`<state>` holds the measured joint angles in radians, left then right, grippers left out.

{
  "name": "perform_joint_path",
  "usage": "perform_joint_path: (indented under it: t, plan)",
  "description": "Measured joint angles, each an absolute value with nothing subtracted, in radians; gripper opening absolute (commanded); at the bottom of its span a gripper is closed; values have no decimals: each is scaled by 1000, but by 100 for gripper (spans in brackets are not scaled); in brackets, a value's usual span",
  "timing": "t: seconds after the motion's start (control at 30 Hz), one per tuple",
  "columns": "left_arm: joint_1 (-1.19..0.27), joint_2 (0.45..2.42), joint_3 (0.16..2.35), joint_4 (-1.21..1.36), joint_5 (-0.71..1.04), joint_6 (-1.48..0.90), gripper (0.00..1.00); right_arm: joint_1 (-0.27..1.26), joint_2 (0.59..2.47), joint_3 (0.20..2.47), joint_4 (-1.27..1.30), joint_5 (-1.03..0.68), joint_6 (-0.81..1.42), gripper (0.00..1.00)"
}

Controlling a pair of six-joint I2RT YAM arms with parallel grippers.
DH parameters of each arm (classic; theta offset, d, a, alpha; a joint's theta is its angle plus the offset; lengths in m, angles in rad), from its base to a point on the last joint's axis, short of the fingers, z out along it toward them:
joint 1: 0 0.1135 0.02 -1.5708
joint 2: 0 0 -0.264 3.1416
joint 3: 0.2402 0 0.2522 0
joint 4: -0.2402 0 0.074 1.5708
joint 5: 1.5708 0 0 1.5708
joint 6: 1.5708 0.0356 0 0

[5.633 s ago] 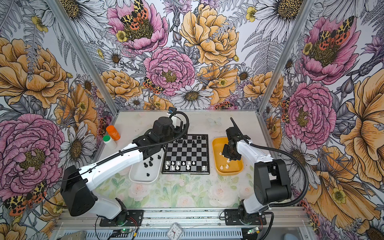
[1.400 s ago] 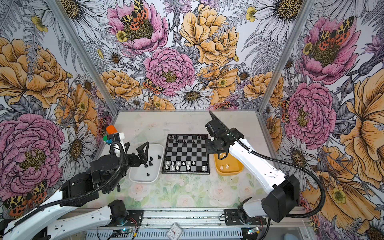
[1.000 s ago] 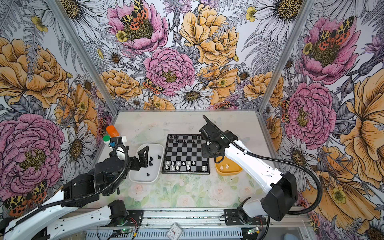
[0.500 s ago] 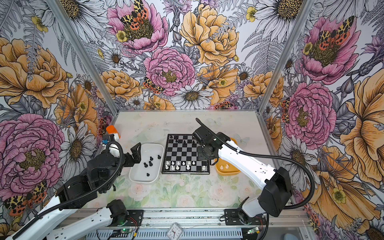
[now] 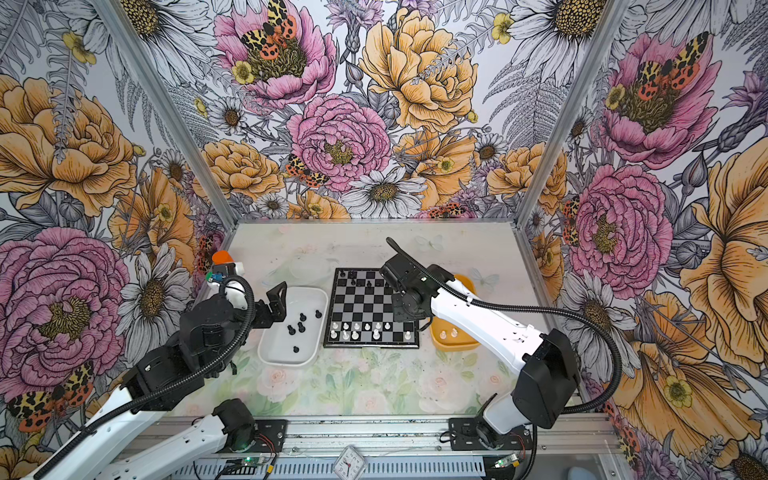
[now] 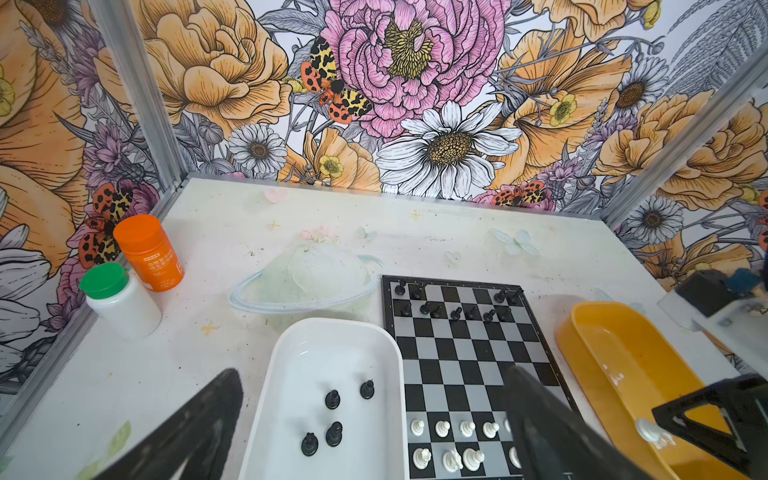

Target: Set up the chess pieces on the board

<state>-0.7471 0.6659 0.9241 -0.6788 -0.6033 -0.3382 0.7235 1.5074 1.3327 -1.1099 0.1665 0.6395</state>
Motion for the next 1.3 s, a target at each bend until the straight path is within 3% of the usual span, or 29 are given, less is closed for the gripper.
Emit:
perform_joint_path:
  t: [0.63, 0.9, 1.1, 1.3]
  plan:
    - [-360, 875, 871, -376, -303, -341, 99, 721, 1669, 1431, -1110, 145, 640, 13]
    - [-329, 1015, 913, -336, -188, -332, 99, 719, 1683, 1483, -1110, 131, 640, 13]
    - [-329, 971, 912, -333, -177, -321, 99, 720, 1699, 1522, -1111, 126, 638, 13]
    - [-338, 800, 874, -365, -182, -322, 99, 748, 1739, 1575, -1110, 122, 631, 12]
